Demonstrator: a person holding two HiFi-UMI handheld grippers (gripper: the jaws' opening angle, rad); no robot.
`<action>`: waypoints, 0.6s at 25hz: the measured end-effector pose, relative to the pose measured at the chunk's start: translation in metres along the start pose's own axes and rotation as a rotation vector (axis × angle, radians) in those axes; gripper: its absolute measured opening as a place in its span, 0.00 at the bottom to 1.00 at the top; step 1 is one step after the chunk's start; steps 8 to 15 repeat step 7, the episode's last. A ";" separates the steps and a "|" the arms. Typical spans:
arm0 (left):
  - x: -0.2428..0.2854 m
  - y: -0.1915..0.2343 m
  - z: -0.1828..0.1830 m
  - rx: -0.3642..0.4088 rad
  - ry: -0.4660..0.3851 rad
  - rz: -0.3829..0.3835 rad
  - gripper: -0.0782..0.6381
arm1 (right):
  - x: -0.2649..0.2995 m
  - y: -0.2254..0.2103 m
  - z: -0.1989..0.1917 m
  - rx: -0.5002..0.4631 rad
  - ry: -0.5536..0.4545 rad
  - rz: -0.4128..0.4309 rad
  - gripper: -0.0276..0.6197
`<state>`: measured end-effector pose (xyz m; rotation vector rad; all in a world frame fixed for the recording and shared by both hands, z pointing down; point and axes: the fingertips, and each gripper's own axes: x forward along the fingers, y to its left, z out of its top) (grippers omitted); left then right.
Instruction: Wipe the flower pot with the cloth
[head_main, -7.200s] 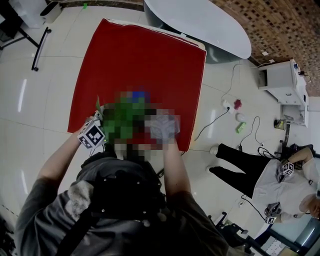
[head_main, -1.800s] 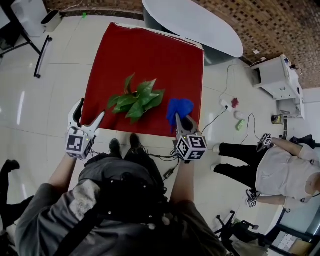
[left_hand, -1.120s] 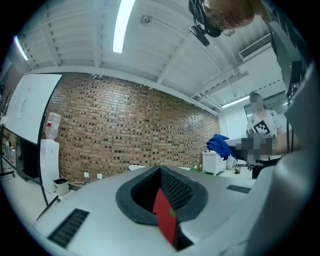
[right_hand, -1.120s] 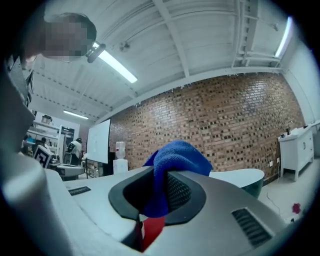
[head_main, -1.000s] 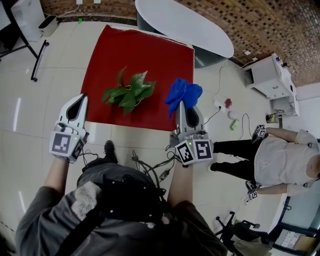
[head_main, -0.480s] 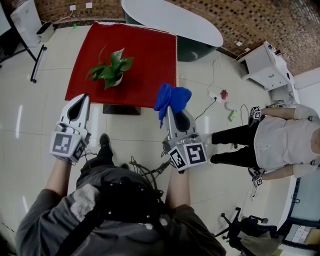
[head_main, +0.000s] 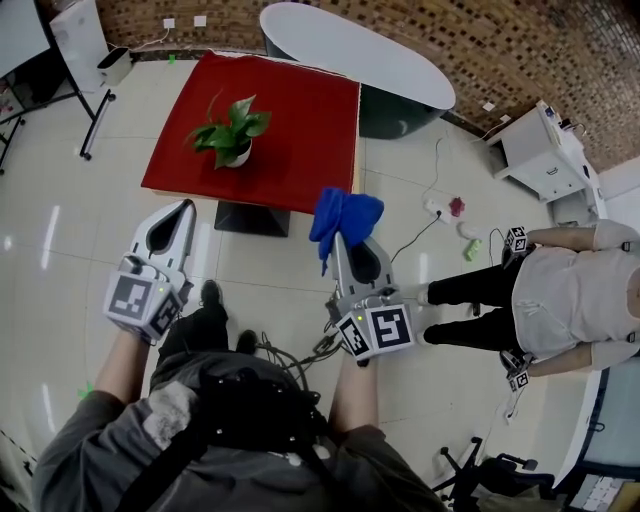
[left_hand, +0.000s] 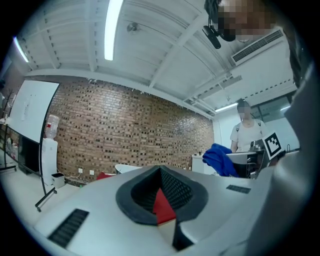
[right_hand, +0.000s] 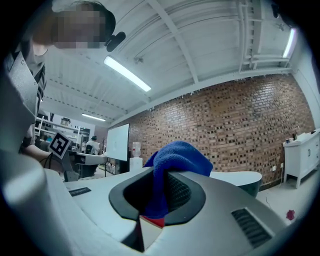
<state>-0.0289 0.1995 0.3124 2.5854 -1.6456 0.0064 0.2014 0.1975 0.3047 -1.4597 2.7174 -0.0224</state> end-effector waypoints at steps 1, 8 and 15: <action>-0.001 0.002 0.000 -0.005 0.004 0.006 0.13 | 0.002 0.003 0.001 -0.002 -0.002 0.005 0.14; -0.007 0.013 0.006 0.020 -0.001 -0.027 0.13 | 0.015 0.019 0.013 -0.018 -0.008 0.011 0.14; -0.007 0.013 0.006 0.020 -0.001 -0.027 0.13 | 0.015 0.019 0.013 -0.018 -0.008 0.011 0.14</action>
